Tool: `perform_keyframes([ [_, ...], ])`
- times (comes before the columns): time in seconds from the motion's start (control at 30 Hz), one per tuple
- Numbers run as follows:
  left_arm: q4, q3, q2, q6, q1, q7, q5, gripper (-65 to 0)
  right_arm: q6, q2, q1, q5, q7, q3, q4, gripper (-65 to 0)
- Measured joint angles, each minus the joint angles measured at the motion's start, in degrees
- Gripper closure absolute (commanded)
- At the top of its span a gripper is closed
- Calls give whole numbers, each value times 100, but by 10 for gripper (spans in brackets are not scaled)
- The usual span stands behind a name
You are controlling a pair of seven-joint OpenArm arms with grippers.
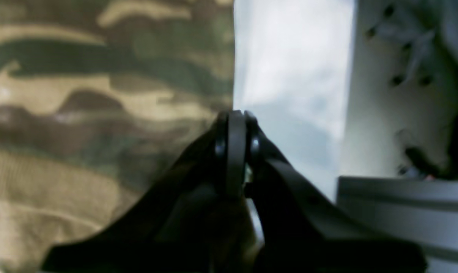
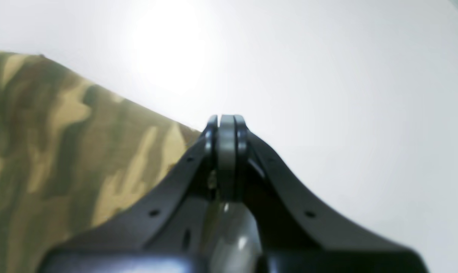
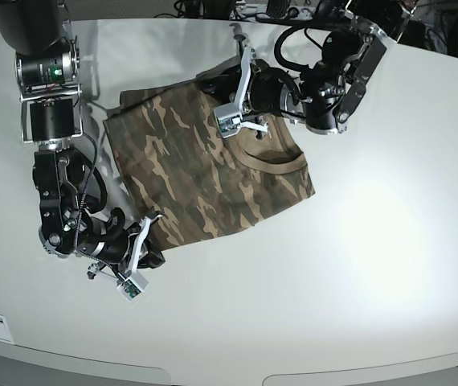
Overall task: Fold the T-shirt properly
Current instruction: 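Rotate and square the folded shirt with both grippers, collar toward the left gripper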
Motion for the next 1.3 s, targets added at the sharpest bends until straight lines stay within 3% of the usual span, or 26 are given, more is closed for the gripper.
perform_keyframes([
  [0.27,-76,-7,-11,50,-2,-658,787,0,-9,107,-94,24,26,-417,-411,0],
  [0.43,-348,-7,-79,26,-13,-1176,951,0,-11,249,-273,199,-26,-551,-387,0],
  [0.6,-407,-4,-435,17,-66,-1451,944,0,-9,656,-476,1180,-525,-546,-264,0],
  [0.8,-400,-2,-911,0,-214,-1633,903,0,-11,1134,-946,1895,-922,-527,330,0],
  [1.1,-774,-9,-1381,-22,-763,-1954,1034,0,-11,1167,-2345,2212,-1174,667,1482,0],
  [1.3,-1541,-9,-1412,-122,-1150,-3012,1495,0,-11,1097,-3353,2634,-1320,1499,2181,0],
])
